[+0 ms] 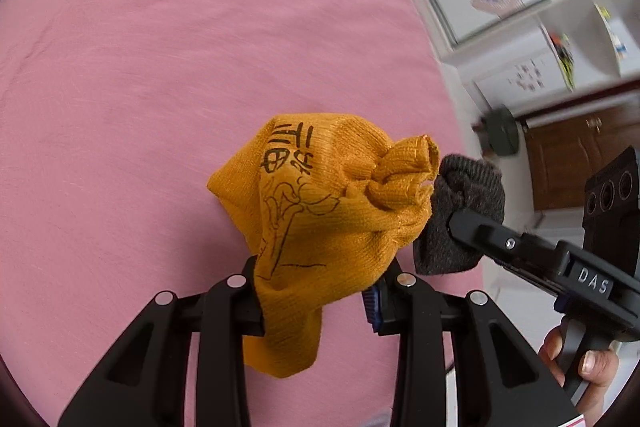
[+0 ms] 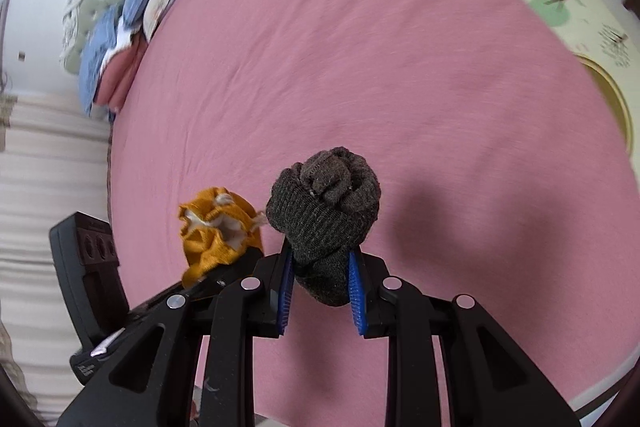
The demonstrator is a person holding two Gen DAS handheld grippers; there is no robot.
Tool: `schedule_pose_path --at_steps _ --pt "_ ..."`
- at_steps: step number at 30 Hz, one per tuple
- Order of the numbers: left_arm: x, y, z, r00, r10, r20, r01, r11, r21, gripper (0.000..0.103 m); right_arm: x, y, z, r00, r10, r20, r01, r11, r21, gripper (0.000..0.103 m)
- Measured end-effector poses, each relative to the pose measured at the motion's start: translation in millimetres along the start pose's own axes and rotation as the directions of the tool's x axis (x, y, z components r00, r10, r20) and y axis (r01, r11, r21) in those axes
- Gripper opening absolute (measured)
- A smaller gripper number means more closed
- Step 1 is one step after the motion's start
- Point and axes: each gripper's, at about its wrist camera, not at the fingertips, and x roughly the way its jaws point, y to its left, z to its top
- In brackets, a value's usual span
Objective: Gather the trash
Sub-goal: 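Carry the pouch and grey sock to the yellow bin and open both tools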
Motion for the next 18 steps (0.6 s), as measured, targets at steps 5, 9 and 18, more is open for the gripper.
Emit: schedule_pose_path --at_steps 5,9,18 --pt "17 -66 -17 0.999 -0.022 -0.045 0.026 0.997 0.075 0.034 -41 -44 -6 0.999 0.001 0.051 -0.004 0.998 0.058 0.023" --pt "38 -120 -20 0.997 -0.036 -0.069 0.044 0.992 0.115 0.034 -73 -82 -1 0.996 -0.004 0.087 -0.004 0.996 0.091 0.023" --pt "101 -240 -11 0.99 -0.06 -0.129 0.083 0.979 0.189 0.034 -132 -181 21 0.99 -0.037 0.137 0.014 0.986 0.163 0.023"
